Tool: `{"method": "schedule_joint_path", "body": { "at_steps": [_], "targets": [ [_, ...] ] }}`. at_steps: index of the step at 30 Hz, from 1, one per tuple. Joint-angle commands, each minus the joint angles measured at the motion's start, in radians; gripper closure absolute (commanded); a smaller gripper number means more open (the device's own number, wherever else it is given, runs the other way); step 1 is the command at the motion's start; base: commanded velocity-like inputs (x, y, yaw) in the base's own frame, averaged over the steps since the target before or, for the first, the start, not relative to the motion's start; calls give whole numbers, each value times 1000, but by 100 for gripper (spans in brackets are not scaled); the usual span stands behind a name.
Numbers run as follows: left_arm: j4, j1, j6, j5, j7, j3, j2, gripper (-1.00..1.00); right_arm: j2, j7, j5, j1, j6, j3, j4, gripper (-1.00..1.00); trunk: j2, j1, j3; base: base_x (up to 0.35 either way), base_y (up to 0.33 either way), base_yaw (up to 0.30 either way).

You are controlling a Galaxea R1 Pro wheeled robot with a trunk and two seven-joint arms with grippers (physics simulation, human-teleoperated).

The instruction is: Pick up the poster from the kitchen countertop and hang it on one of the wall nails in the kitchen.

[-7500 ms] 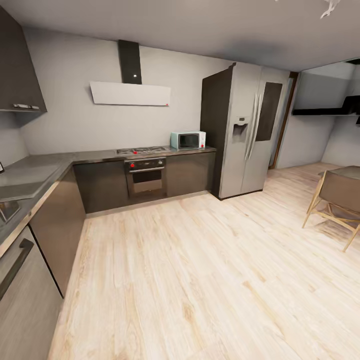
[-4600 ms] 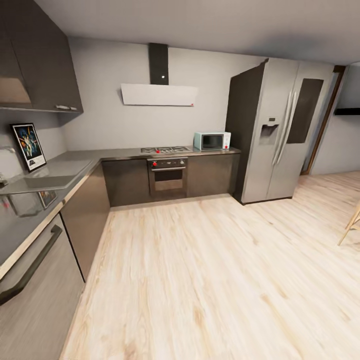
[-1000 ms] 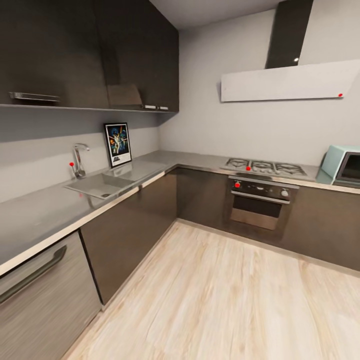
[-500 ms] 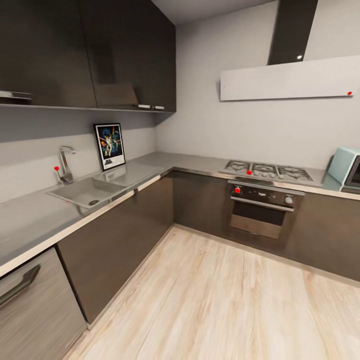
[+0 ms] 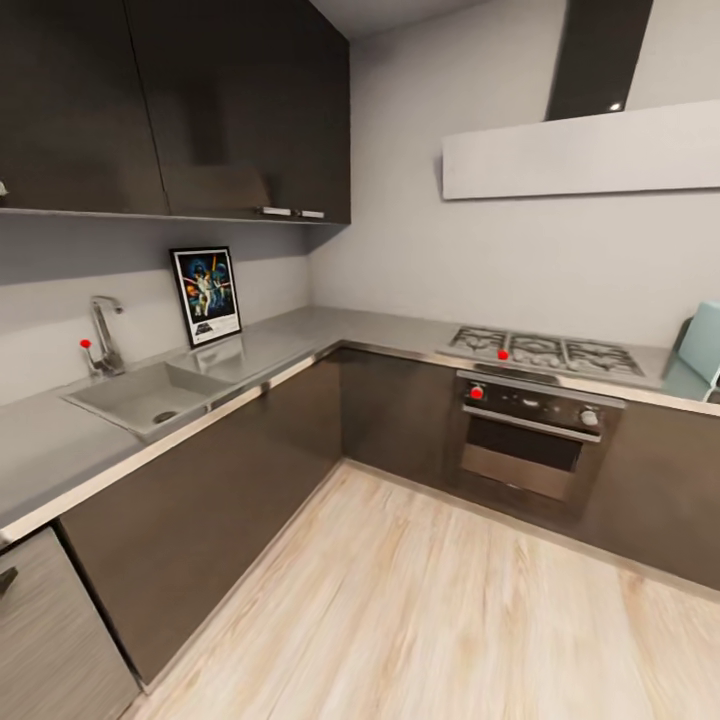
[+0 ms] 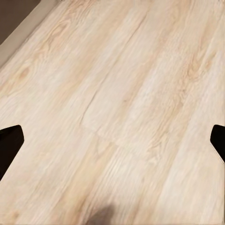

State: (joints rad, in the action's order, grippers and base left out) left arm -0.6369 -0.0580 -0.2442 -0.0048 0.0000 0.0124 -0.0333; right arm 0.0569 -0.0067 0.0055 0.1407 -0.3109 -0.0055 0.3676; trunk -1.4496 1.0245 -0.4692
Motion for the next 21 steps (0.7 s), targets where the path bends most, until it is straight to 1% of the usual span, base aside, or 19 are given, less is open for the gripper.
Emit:
{"method": "schedule_joint_path", "body": {
  "at_steps": [1, 21],
  "targets": [
    [-1, 0, -1, -1, 0, 1, 0, -100, 0, -1, 1, 0, -3, -1, -1, -100, 0, 0, -1, 257, -243, 221],
    [-1, 0, -1, -1, 0, 0, 0, -100, 0, -1, -1, 0, -4, -2, -1, -100, 0, 0, -1, 254, -247, 278]
  ]
}}
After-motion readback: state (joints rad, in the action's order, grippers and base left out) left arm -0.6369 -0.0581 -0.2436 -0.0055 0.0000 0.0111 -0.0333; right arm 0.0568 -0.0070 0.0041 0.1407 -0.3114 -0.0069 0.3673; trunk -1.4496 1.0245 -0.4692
